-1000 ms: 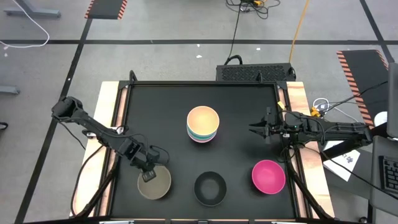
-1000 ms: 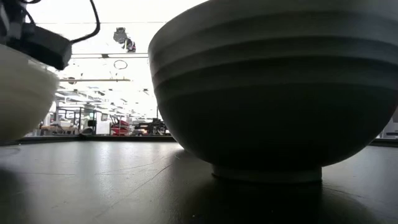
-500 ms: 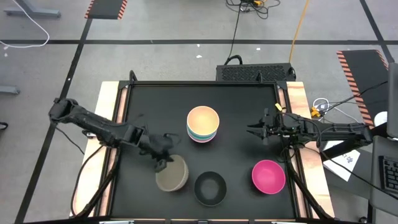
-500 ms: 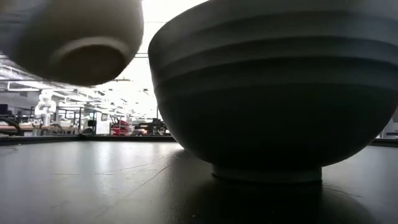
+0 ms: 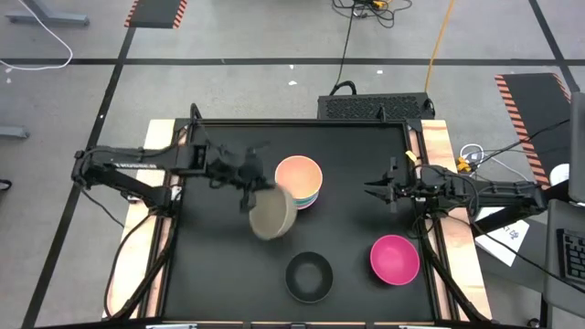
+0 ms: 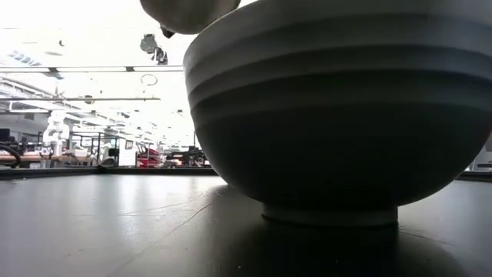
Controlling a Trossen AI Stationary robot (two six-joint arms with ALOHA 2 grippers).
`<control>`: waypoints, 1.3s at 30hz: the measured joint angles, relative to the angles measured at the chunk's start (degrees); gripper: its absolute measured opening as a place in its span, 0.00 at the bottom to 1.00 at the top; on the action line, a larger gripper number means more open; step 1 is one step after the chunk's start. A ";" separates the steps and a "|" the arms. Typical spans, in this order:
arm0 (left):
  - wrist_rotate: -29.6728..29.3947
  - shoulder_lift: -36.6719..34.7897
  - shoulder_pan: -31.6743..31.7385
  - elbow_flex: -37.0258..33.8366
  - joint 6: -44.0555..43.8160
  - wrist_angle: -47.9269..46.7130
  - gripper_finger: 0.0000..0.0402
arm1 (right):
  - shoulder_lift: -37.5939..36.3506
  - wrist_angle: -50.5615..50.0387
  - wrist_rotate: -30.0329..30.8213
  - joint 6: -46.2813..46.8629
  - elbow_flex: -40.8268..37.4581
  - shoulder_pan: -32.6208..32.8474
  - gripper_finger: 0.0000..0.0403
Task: Nest bowls inside each other
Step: Stack the gray bowl on top of the light orange bowl
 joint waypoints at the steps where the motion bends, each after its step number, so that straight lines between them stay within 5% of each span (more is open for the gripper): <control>1: -0.55 0.42 1.73 1.40 0.60 -0.55 0.01 | -0.19 0.00 0.00 0.00 0.00 0.00 0.25; 10: 7.47 12.04 14.83 19.50 6.41 -10.11 0.01 | -0.97 -0.73 -0.02 0.16 0.04 0.00 0.25; 15: 11.92 23.02 18.31 36.62 8.85 -21.53 0.01 | -0.99 -0.68 -1.31 0.45 0.04 0.00 0.25; 24: 9.34 43.21 19.96 68.15 13.42 -49.97 0.01 | -0.98 -2.16 -1.59 1.57 0.04 0.00 0.25; 30: 5.86 46.39 21.48 67.15 13.25 -58.06 0.01 | -0.99 -2.32 -1.60 1.19 0.07 0.00 0.25; 39: 4.38 47.23 19.76 67.17 13.45 -54.05 0.01 | -0.99 -2.38 -1.60 0.44 0.07 0.00 0.25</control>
